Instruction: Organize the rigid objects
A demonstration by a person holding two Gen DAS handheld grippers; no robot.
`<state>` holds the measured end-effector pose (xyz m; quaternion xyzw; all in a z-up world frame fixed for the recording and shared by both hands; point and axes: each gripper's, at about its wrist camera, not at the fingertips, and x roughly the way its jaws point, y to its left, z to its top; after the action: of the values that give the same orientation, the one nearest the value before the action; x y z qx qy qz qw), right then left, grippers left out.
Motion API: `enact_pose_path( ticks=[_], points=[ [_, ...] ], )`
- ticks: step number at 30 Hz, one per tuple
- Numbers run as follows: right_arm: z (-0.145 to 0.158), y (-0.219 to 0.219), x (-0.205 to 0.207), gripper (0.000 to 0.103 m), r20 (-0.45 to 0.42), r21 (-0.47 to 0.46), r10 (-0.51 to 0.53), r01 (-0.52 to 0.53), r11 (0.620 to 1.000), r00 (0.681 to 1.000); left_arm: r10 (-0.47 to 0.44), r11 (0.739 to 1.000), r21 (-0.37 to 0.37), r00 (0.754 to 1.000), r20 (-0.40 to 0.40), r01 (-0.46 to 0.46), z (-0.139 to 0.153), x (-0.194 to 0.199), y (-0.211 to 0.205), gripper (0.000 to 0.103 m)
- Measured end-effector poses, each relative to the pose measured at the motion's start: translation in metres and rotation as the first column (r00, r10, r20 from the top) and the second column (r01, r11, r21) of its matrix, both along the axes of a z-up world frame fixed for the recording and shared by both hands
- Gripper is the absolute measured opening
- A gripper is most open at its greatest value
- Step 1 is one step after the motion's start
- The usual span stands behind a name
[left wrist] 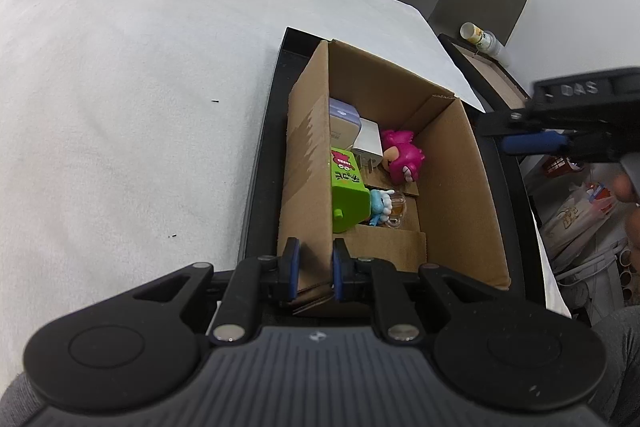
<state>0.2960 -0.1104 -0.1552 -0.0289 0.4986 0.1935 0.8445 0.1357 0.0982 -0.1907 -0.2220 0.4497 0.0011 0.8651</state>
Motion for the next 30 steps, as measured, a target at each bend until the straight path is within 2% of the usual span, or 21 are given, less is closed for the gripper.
enact_pose_path(
  ticks=[6,14,17,22,30],
  points=[
    [0.005,-0.025,0.0,0.044,0.003,0.016,-0.031,0.031,0.999,1.0,0.002,1.0,0.007,1.0,-0.002,-0.002,0.0,0.0,-0.001,0.015],
    [0.001,-0.046,-0.001,0.047,-0.018,0.027,-0.022,0.023,0.999,1.0,0.004,1.0,0.022,1.0,-0.007,-0.004,0.001,0.001,-0.005,0.015],
    [0.002,-0.053,-0.002,0.052,-0.019,0.04,-0.017,0.018,0.999,1.0,0.006,1.0,0.024,1.0,-0.007,-0.005,0.001,0.001,-0.005,0.015],
    [0.004,-0.068,-0.001,0.069,-0.01,0.053,-0.027,0.027,0.998,1.0,0.006,0.999,0.038,1.0,-0.006,-0.006,0.001,0.001,-0.008,0.014],
    [-0.003,-0.091,0.004,0.074,-0.032,0.037,-0.036,0.038,0.999,0.999,0.014,0.999,0.043,1.0,-0.009,-0.014,0.002,0.001,-0.009,0.014]
  ],
)
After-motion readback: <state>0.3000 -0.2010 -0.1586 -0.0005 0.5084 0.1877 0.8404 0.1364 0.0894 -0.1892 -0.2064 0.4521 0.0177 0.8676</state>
